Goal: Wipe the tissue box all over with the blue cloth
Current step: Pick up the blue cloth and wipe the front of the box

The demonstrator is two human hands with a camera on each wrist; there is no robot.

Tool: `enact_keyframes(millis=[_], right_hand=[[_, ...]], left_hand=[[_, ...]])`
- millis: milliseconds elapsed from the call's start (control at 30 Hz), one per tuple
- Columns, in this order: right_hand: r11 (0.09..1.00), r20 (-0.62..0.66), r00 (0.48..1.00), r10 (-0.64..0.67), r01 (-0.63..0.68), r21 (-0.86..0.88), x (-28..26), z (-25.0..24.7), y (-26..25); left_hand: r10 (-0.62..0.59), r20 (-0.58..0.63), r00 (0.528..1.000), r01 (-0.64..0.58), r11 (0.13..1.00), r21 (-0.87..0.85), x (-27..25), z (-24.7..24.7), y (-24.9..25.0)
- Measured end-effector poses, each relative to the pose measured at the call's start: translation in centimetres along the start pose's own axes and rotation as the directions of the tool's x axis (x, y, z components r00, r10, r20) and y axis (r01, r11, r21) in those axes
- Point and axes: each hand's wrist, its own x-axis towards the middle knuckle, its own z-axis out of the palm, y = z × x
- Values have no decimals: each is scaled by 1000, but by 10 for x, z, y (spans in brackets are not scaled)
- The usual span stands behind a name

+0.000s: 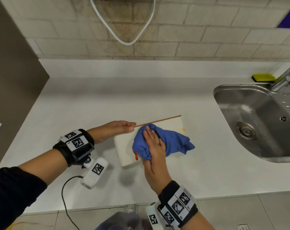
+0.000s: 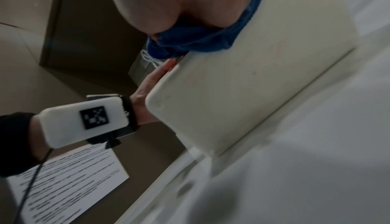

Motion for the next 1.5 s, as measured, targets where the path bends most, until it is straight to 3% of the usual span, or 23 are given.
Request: enact_keyframes(millis=[67, 200, 367, 600, 900, 1100, 1167, 1233, 1367, 1500], right_hand=[[999, 63, 998, -29, 30, -21, 0, 3, -4], [967, 197, 979, -53, 99, -234, 5, 9, -14], [833, 368, 919, -142, 312, -457, 6, -1, -3], [744, 524, 812, -258, 513, -428, -3, -31, 17], [819, 409, 840, -356, 492, -297, -9, -95, 59], [965, 130, 971, -201, 219, -143, -6, -105, 63], [985, 42, 992, -122, 126, -115, -4, -92, 59], [978, -1, 997, -74, 72, -196, 2, -77, 51], [934, 131, 986, -107, 145, -326, 9, -47, 27], [886, 389, 907, -159, 305, -349, 2, -21, 7]], left_hand=[[9, -5, 1000, -9, 1000, 17, 0, -1, 0], [24, -3, 1000, -24, 999, 48, -1, -1, 4], [6, -2, 1000, -6, 1000, 27, -1, -3, 3], [6, 44, 999, -6, 1000, -7, -4, 1, 0], [31, 33, 999, -31, 999, 10, -5, 3, 0], [27, 25, 999, -27, 1000, 6, -5, 3, -1], [27, 14, 1000, -27, 1000, -3, -6, 5, -2], [29, 4, 1000, -28, 999, -16, -7, 7, -2], [46, -32, 998, -47, 998, -39, -7, 10, -4], [59, -10, 998, -60, 997, -39, -6, 8, -5]])
